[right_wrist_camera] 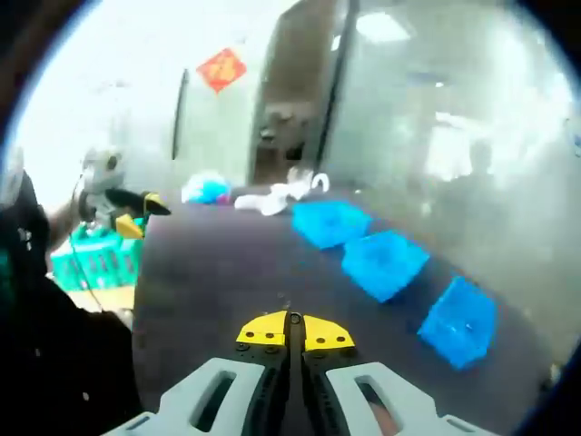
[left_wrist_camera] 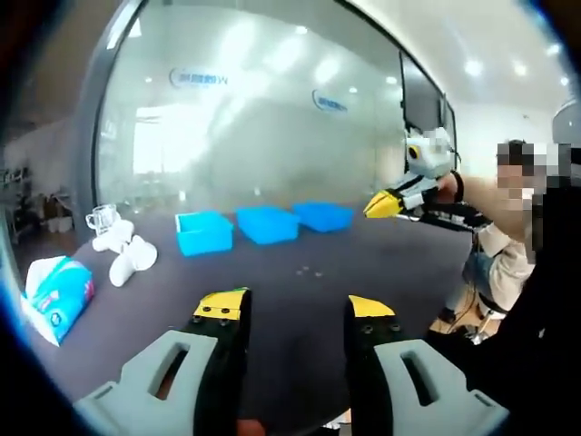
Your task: Sort the screws, nuts, and washers into the corresponding bins
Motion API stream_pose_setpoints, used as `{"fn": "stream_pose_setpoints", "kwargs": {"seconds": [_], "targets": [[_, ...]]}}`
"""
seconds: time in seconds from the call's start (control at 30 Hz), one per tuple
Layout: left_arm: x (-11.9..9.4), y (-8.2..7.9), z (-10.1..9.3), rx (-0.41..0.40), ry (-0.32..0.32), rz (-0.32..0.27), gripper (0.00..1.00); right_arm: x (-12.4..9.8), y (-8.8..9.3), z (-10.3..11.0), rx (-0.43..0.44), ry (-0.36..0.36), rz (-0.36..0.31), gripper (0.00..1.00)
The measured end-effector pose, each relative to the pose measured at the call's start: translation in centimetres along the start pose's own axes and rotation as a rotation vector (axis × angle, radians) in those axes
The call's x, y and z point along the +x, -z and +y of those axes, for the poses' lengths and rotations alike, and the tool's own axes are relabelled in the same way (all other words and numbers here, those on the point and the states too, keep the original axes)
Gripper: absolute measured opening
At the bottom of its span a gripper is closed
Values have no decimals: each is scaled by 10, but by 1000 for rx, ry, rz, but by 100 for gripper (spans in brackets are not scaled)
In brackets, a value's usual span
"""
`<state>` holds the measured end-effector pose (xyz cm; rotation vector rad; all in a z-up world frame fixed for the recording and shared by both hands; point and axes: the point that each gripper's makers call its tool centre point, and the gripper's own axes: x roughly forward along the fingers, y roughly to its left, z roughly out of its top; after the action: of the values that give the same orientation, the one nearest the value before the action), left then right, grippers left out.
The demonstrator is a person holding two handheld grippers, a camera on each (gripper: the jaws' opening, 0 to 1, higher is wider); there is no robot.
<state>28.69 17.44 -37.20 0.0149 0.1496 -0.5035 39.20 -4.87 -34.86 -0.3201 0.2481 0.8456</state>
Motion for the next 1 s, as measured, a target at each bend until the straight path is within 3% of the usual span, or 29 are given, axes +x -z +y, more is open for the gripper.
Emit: {"fn": "stream_pose_setpoints", "kwargs": {"seconds": [0.1, 0.3, 0.53, 0.73, 1.0], "targets": [[-1, -1, 1, -1, -3, -2, 36, -12, -9, -5, 66, 72, -99, 2], [-1, -1, 1, 5, 2, 4, 36, -29, -9, -4, 125, 165, -198, 2], [-2, -8, 7, -1, -25, -17, 36, -41, -21, -5, 207, 206, -311, 2], [-3, -9, 7, -13, -41, -26, 37, -30, -35, -17, 211, 218, -347, 2], [-5, -9, 4, -18, -41, -32, 37, 10, -56, -39, 175, 204, -346, 2]]}}
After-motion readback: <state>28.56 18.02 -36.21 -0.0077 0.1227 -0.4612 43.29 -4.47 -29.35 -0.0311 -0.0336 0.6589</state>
